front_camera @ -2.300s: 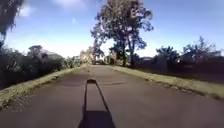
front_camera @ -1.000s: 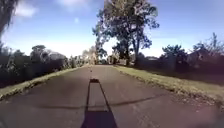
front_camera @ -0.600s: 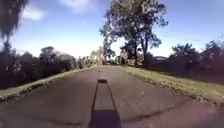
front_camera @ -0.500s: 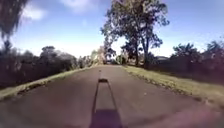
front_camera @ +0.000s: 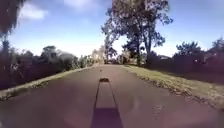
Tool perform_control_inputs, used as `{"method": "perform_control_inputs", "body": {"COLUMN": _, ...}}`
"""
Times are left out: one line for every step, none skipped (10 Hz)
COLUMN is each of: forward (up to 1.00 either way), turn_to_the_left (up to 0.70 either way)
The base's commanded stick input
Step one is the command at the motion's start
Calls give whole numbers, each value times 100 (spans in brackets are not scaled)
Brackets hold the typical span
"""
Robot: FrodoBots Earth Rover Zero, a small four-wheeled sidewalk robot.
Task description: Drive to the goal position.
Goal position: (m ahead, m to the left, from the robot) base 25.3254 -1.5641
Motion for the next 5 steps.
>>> {"method": "perform_control_inputs", "body": {"forward": 100, "turn_to_the_left": 0}}
{"method": "perform_control_inputs", "body": {"forward": 100, "turn_to_the_left": 0}}
{"method": "perform_control_inputs", "body": {"forward": 100, "turn_to_the_left": 0}}
{"method": "perform_control_inputs", "body": {"forward": 100, "turn_to_the_left": 0}}
{"method": "perform_control_inputs", "body": {"forward": 100, "turn_to_the_left": 0}}
